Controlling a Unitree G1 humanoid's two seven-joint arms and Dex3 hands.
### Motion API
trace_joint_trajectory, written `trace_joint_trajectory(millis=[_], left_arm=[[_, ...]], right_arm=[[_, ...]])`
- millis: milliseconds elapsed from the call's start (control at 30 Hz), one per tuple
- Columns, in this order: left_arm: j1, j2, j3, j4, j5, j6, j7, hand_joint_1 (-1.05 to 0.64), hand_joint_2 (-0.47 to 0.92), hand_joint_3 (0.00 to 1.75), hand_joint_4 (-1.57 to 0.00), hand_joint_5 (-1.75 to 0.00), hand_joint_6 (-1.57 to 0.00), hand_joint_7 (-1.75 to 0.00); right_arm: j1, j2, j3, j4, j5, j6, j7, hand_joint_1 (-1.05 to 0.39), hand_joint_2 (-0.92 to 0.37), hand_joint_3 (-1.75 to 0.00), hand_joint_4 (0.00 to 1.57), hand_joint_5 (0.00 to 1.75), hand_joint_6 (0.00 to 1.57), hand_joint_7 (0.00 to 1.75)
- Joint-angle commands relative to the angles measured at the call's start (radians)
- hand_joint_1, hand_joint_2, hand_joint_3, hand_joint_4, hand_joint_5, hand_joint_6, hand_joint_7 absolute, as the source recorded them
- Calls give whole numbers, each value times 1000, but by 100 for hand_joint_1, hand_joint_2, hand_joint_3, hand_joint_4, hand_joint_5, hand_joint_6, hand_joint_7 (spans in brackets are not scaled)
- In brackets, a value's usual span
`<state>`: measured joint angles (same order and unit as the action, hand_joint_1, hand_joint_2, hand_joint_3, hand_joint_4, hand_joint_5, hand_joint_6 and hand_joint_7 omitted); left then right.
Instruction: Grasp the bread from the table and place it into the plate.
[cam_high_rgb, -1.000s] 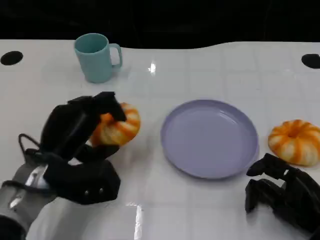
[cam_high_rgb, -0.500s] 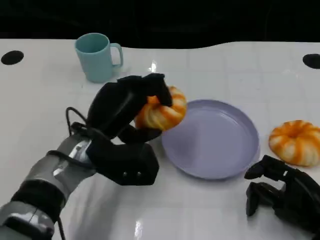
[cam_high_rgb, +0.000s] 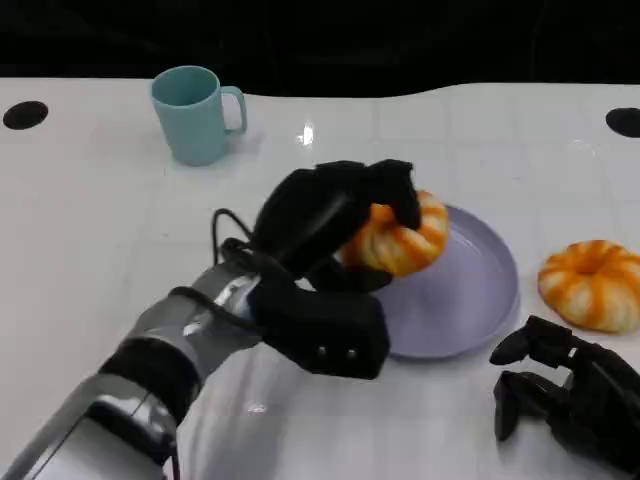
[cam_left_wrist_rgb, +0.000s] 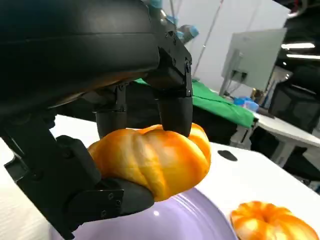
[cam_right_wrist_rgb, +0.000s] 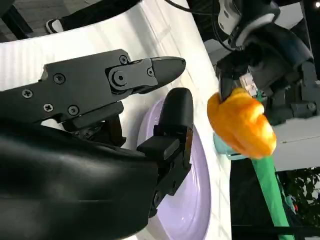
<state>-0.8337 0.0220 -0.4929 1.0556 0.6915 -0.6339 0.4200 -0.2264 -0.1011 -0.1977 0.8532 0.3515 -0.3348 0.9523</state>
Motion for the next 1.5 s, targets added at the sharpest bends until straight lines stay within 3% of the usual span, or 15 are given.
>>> trace_joint_trajectory(millis=[33,267,333,400,533,567,633,700,733,800,833,867,1000,1200,1500], left_arm=[[-49,-15,-22,41,28,38,42,-25,47,118,-88,-174,-72,-175],[-93,-79,-76,100,94,227,105,-33,51,105,-84,-171,-64,-172],[-99,-104,-94,100,115,316,126,-35,55,98,-84,-168,-64,-165],[-103,-130,-107,100,129,397,134,-34,55,88,-86,-166,-69,-138],[-101,-139,-120,98,123,418,125,-33,58,85,-84,-168,-68,-134],[-98,-138,-117,100,113,400,123,-35,58,80,-84,-162,-68,-130],[-95,-135,-112,99,95,379,96,-37,60,62,-92,-134,-78,-100],[-100,-130,-114,99,83,371,35,-40,65,42,-89,-111,-78,-63],[-103,-126,-116,99,79,367,2,-45,75,28,-75,-78,-62,-36],[-113,-119,-120,97,71,367,-72,-47,83,14,-72,-52,-55,-19],[-121,-114,-126,95,73,375,-116,-63,88,19,-46,-35,-39,-11],[-126,-111,-131,93,75,381,-149,-73,90,26,-32,-28,-31,-7],[-135,-101,-138,77,77,404,-243,-94,92,43,-5,-16,-14,-1],[-123,-73,-138,40,77,402,-292,-105,92,72,0,-3,-5,-1],[-60,1,-92,-85,10,327,-338,-105,92,74,-1,-5,-6,-2]], right_arm=[[29,-10,5,11,-8,34,-12,-51,-92,-17,79,158,83,115],[32,-14,12,8,-9,33,-12,-51,-92,-17,78,156,81,115],[32,-14,14,8,-12,26,-16,-51,-92,-17,79,156,81,114],[31,-14,16,9,-14,27,-20,-51,-92,-17,79,156,83,113],[30,-15,18,9,-13,30,-20,-51,-92,-17,79,155,83,111],[27,-15,17,14,-13,22,-16,-51,-92,-17,79,155,83,111],[24,-16,17,19,-12,27,-16,-52,-92,-16,80,154,84,109],[27,-19,20,8,-12,40,-17,-52,-92,-15,81,153,85,108],[29,-19,22,-1,-12,43,-17,-52,-92,-15,81,154,86,108],[30,-18,19,-4,-3,50,-5,-52,-92,-16,81,154,86,108],[32,-18,19,-2,-6,40,-8,-49,-92,-16,80,155,85,108],[33,-18,20,-1,-9,32,-11,-50,-92,-16,80,155,85,109],[31,-16,17,4,-6,28,-10,-51,-92,-17,80,155,84,109],[26,-15,10,16,3,26,1,-51,-92,-17,80,158,84,111],[24,-18,16,14,-4,34,-16,-52,-92,-16,80,158,83,113]])
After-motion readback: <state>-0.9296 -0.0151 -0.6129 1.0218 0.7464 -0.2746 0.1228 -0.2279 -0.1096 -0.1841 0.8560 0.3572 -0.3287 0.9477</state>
